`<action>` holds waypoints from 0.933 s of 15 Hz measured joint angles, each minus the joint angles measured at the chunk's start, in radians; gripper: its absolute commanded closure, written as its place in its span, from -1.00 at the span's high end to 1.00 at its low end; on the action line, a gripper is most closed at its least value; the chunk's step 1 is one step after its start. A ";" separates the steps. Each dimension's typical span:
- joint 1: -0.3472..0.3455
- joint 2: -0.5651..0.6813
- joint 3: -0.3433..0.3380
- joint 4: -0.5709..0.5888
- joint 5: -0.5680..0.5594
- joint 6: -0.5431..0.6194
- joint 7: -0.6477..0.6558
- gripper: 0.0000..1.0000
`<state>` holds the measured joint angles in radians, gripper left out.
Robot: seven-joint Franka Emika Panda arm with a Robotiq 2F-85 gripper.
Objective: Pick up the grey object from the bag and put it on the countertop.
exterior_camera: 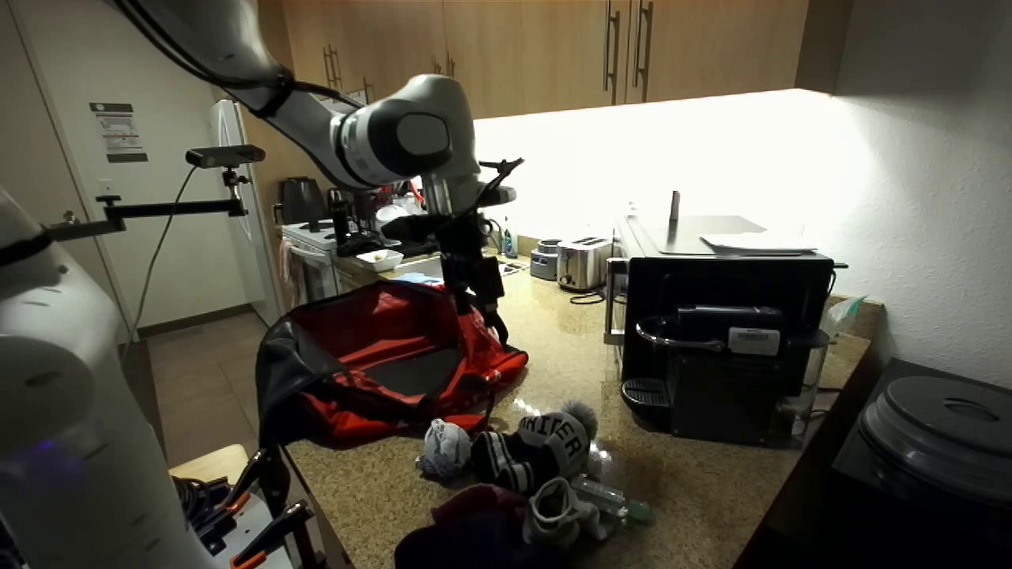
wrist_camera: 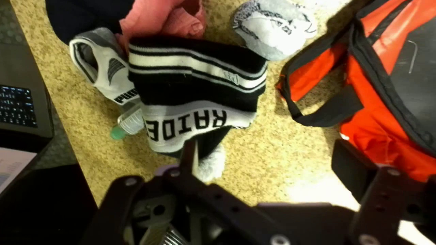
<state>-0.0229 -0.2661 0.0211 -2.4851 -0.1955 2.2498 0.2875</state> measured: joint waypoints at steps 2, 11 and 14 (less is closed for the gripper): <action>0.028 -0.031 0.016 0.003 0.033 -0.006 -0.008 1.00; 0.133 -0.070 0.072 0.058 0.140 -0.155 -0.085 1.00; 0.149 -0.070 0.076 0.100 0.159 -0.237 -0.125 1.00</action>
<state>0.1265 -0.3363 0.0968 -2.3853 -0.0369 2.0133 0.1629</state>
